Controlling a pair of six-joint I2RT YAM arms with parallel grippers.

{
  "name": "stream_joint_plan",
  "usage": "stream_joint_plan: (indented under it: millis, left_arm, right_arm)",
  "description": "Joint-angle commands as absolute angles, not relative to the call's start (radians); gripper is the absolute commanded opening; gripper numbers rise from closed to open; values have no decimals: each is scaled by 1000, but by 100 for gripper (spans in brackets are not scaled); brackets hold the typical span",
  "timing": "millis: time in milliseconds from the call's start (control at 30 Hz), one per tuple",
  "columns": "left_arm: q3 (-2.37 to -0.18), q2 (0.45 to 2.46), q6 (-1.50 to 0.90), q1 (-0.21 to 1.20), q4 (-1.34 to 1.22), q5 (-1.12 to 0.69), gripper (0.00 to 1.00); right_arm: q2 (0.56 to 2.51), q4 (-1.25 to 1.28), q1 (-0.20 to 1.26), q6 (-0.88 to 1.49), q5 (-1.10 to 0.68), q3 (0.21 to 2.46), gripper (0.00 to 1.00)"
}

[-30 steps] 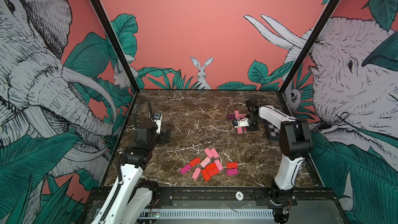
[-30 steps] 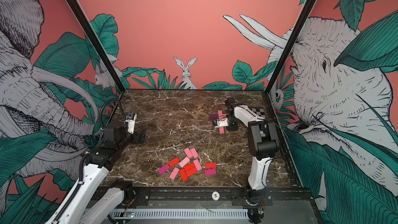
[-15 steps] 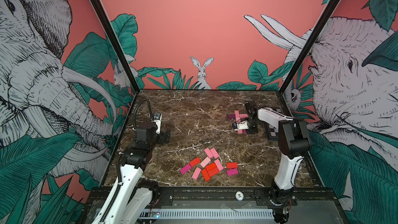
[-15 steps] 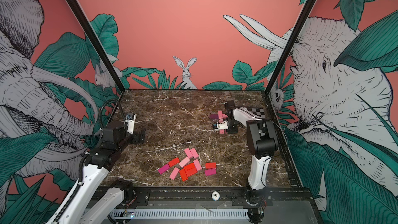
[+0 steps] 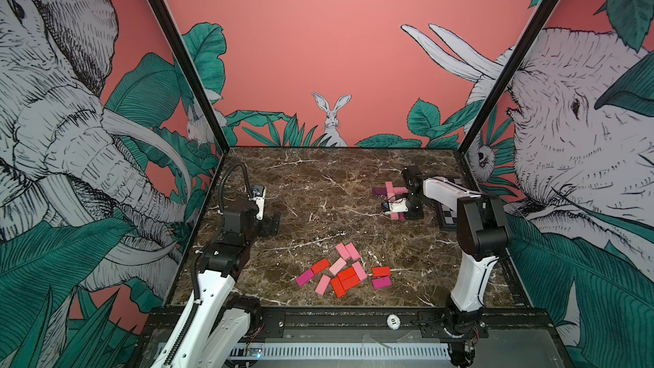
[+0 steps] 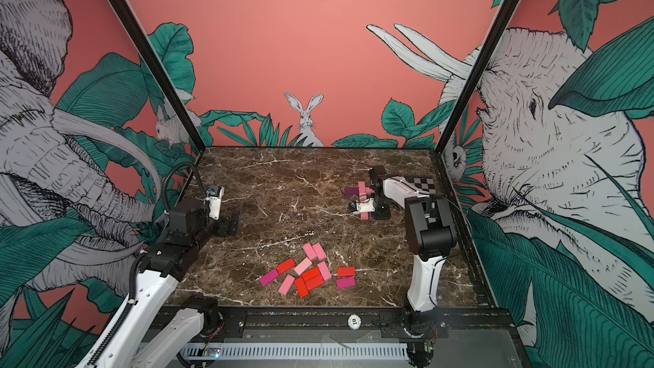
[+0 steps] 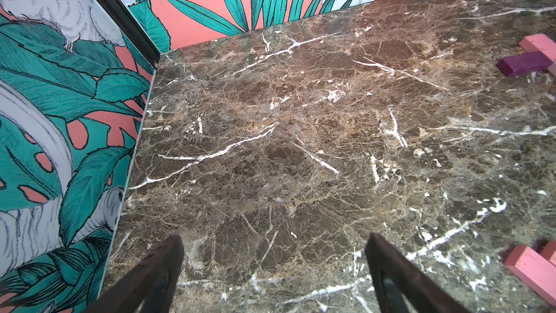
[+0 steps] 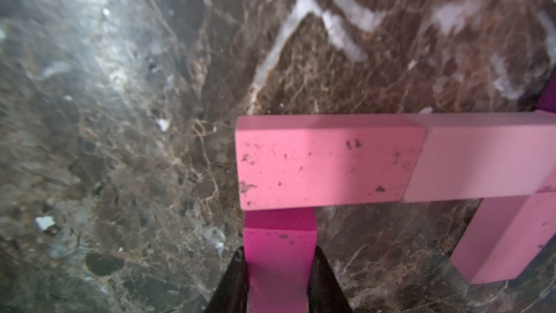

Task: Assemble the letter t with building blocks
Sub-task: Assemble the building block at the center of the board.

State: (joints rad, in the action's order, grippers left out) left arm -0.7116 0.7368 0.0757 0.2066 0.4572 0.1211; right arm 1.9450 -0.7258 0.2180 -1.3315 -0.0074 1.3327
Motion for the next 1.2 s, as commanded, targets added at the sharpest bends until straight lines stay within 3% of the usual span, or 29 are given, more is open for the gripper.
stream_joint_plan:
  millis: [0, 1167]
  left_arm:
    - [-701, 721, 82, 206, 446, 129, 97]
    - [-706, 729, 85, 205, 451, 112, 97]
  right_arm:
    - [1978, -738, 225, -1324, -24, 1338, 0]
    - [1996, -796, 237, -1299, -76, 1371, 0]
